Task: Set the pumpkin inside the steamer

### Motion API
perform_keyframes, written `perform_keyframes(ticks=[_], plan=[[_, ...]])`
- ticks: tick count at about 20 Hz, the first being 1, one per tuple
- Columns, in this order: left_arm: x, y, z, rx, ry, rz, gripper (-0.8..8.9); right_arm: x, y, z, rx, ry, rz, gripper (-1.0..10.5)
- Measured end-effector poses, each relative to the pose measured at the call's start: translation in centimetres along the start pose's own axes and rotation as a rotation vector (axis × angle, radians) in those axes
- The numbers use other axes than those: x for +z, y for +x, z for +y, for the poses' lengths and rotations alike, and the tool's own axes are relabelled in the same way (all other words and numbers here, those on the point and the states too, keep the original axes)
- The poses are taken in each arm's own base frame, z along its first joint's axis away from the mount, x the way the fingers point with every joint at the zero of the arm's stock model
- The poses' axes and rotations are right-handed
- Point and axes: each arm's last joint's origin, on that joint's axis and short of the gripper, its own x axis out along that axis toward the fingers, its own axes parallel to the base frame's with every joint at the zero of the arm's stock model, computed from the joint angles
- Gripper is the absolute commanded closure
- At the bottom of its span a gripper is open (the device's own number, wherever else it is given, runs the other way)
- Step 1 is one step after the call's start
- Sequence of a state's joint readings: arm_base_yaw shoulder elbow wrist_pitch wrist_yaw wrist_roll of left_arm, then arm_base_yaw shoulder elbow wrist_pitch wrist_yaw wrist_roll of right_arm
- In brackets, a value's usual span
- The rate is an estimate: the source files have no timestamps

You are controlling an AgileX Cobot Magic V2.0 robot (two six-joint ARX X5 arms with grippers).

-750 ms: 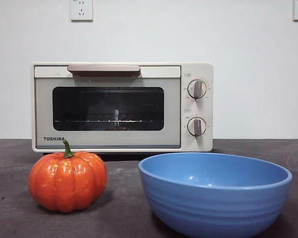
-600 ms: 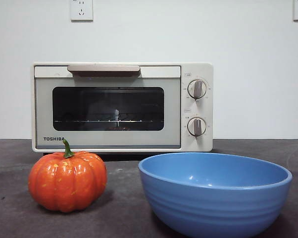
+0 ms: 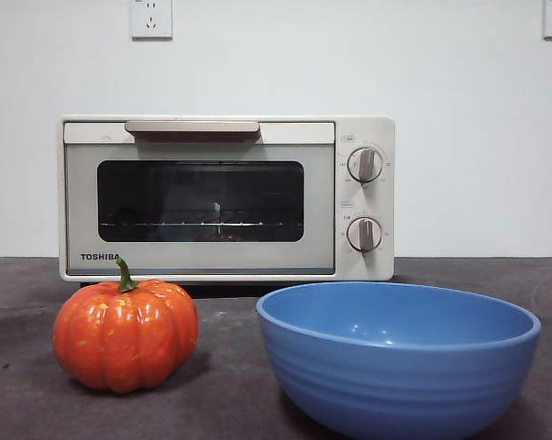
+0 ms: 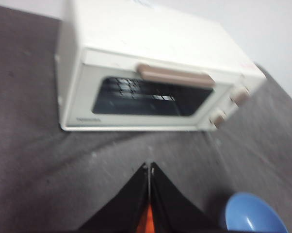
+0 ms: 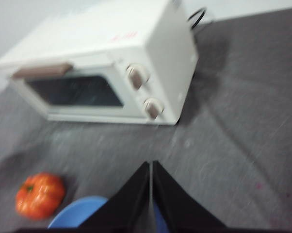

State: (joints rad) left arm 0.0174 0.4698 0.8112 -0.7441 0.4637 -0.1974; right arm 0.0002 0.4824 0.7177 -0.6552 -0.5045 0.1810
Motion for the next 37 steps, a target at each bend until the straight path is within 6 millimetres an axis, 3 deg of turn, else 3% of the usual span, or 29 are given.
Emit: perform_keyframes(ticks=[7,12,17,19,21,22,31,37], plan=[[1.2,-0.3,-0.8,-0.062,0.070,0.183,7.98,2.1,-0.1,1.3,0.059,-0.102,0.215,9.4],[0.4,-0.5,-1.1,-0.089,0.102,0.275,7.98,1.6,0.1,2.0,0.121,-0.153,0.359,9.4],[0.2,-0.6,-1.1,-0.096,0.108,0.297,7.98,1.4,0.2,2.4,0.166,-0.196,0.387,9.4],[0.1,-0.6,-1.1,-0.097,0.112,0.301,7.98,1.4,0.2,2.5,0.168,-0.198,0.388,8.3],[0.1,-0.7,-1.2,-0.097,0.112,0.301,7.98,1.4,0.2,2.5,0.168,-0.197,0.388,5.8],[0.1,-0.7,-1.2,-0.097,0.112,0.301,7.98,1.4,0.2,2.5,0.168,-0.195,0.388,5.1],[0.1,-0.7,-1.2,-0.097,0.113,0.299,7.98,1.4,0.5,2.9,0.204,-0.219,0.384,5.1],[0.1,-0.7,-1.2,-0.098,0.114,0.296,7.98,2.7,3.9,4.5,0.326,-0.253,0.413,5.1]])
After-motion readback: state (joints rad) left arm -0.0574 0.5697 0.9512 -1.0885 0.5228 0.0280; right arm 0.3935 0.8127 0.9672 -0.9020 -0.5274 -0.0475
